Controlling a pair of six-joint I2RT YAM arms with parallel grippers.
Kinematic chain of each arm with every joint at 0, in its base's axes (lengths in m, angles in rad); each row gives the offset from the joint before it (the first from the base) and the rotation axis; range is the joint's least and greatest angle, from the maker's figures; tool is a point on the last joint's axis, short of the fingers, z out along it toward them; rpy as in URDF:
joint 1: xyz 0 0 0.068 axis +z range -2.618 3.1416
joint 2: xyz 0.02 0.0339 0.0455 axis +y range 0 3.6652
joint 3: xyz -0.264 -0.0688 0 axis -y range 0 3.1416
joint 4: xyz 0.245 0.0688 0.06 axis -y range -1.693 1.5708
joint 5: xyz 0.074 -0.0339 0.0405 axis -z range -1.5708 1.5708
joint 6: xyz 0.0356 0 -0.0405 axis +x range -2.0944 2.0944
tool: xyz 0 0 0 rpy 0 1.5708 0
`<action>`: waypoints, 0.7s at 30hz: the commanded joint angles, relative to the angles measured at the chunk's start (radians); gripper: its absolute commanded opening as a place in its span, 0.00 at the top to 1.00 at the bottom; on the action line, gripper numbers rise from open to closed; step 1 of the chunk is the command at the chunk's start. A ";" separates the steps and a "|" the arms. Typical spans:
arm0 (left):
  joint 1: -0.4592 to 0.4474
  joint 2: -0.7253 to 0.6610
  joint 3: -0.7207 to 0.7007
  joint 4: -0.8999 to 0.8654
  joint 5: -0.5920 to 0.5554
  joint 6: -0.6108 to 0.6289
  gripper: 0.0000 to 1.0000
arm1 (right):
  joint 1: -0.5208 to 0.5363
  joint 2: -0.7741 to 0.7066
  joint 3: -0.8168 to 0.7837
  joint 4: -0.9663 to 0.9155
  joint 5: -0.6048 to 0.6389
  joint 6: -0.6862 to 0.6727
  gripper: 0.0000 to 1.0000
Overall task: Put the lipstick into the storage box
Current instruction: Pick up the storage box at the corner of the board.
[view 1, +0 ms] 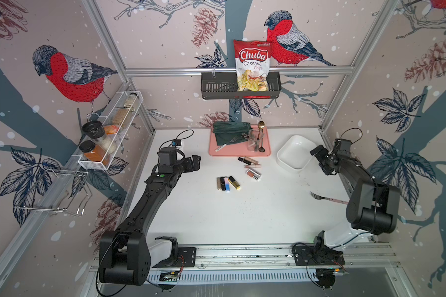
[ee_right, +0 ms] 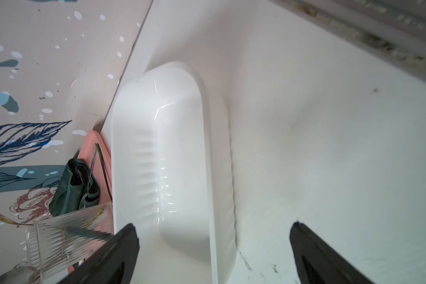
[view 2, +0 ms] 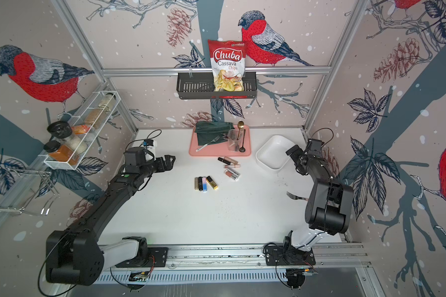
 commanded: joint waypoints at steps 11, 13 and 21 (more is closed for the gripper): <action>-0.001 -0.071 -0.048 0.016 0.035 0.018 0.03 | 0.133 0.150 0.166 -0.209 0.280 -0.080 0.08; -0.001 -0.069 -0.048 0.016 0.035 0.015 0.03 | 0.135 0.171 0.174 -0.210 0.279 -0.090 0.10; -0.002 -0.063 -0.049 0.015 0.023 0.011 0.03 | 0.136 0.218 0.171 -0.194 0.279 -0.110 0.29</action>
